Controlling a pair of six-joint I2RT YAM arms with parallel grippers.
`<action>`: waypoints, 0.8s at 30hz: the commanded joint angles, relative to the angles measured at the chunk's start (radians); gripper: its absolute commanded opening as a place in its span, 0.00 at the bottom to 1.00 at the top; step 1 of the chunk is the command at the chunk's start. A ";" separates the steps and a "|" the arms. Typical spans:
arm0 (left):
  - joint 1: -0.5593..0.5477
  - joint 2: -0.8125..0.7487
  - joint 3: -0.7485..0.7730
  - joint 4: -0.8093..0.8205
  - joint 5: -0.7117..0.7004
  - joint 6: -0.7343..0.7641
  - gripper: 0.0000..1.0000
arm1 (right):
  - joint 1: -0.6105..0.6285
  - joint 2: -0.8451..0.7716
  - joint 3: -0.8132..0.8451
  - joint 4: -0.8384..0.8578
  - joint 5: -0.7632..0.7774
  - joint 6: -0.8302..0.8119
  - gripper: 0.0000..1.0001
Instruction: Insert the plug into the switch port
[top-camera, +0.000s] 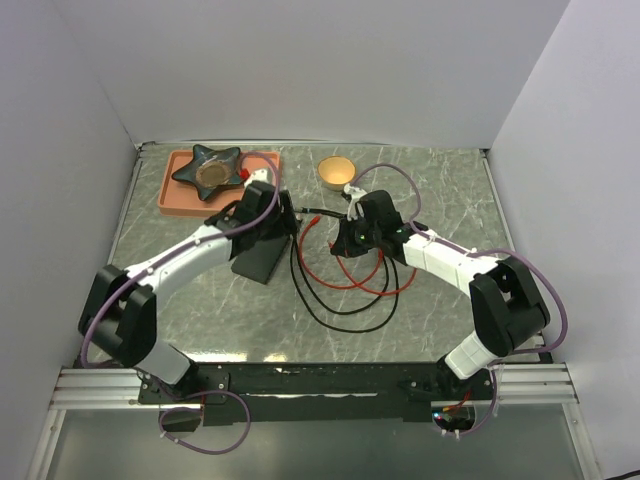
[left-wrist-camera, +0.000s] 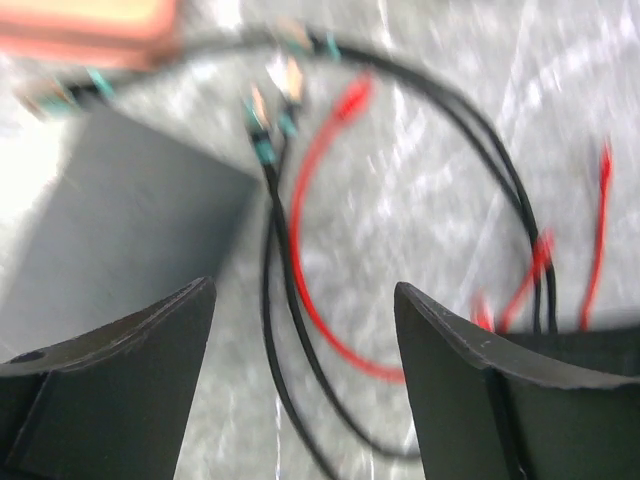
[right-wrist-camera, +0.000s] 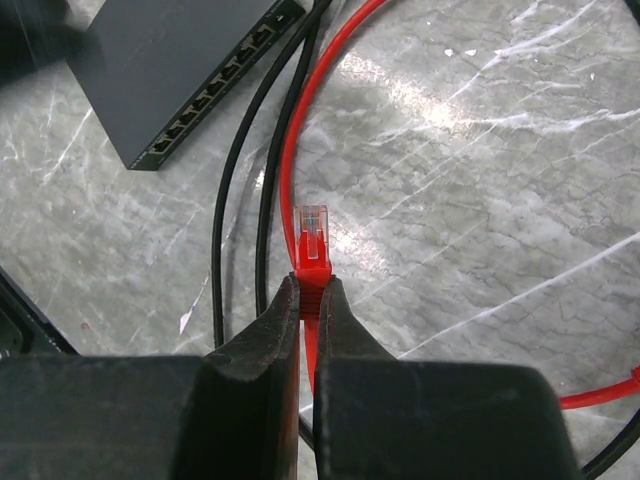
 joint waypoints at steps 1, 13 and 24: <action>0.029 0.092 0.125 -0.136 -0.178 0.020 0.78 | 0.002 0.001 0.043 0.004 0.038 -0.001 0.00; 0.118 0.315 0.251 -0.164 -0.188 0.037 0.77 | -0.001 0.007 0.054 -0.008 0.020 -0.024 0.00; 0.159 0.407 0.201 -0.099 -0.157 0.063 0.78 | 0.014 0.027 0.080 -0.028 -0.017 -0.044 0.00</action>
